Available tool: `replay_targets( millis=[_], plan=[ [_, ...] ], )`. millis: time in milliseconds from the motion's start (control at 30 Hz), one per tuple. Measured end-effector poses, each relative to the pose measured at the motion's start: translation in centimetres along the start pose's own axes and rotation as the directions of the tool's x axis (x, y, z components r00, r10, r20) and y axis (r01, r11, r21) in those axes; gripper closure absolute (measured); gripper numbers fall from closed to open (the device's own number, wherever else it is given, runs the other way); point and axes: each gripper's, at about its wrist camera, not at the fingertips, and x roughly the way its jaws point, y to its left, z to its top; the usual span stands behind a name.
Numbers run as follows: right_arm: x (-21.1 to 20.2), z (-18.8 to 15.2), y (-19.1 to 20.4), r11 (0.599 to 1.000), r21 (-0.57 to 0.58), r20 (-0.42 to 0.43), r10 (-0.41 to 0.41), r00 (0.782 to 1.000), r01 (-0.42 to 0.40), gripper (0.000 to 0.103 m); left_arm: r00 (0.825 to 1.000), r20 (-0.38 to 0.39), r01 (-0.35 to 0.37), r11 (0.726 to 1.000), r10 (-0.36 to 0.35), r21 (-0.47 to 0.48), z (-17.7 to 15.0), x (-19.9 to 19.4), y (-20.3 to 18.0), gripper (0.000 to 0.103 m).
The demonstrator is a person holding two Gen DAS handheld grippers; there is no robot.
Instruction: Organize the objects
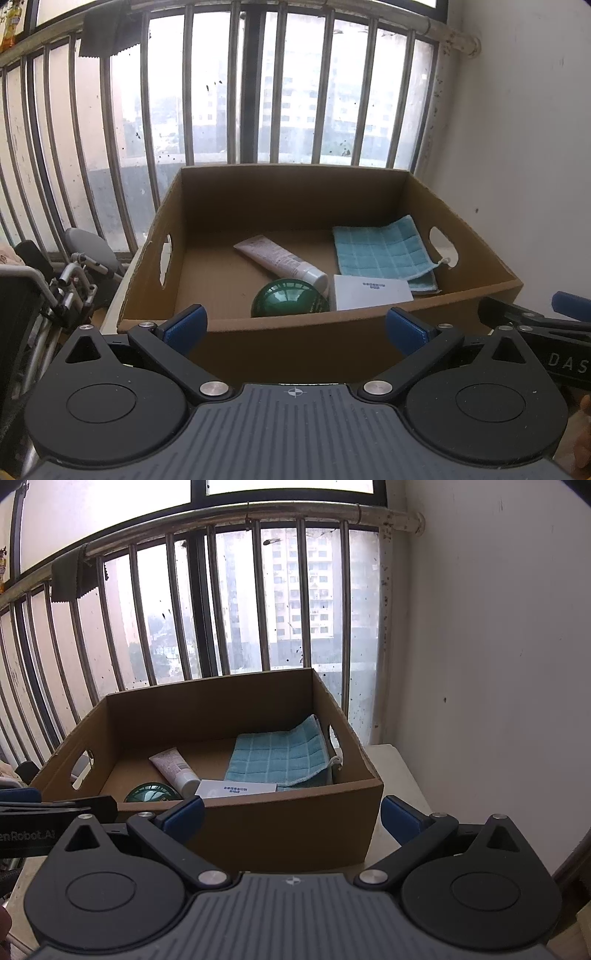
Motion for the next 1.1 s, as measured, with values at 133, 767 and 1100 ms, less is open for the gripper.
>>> replay_targets(
  millis=[133,767,1100],
  plan=[
    [-0.16,-0.03,0.10,1.000,-0.002,0.002,0.001,1.000,-0.001,0.000,1.000,-0.004,-0.003,1.000,0.003,-0.002,-0.10,-0.09,-0.01,0.000],
    [-0.48,-0.11,0.29,1.000,0.006,-0.008,0.006,1.000,-0.006,0.000,1.000,-0.009,-0.008,1.000,0.008,-0.010,-0.17,-0.45,0.30,0.000],
    [-0.73,-0.10,0.66,1.000,-0.005,-0.004,0.001,1.000,-0.001,0.000,1.000,-0.008,-0.011,1.000,0.010,-0.008,-0.16,-0.51,0.43,0.000]
  ],
)
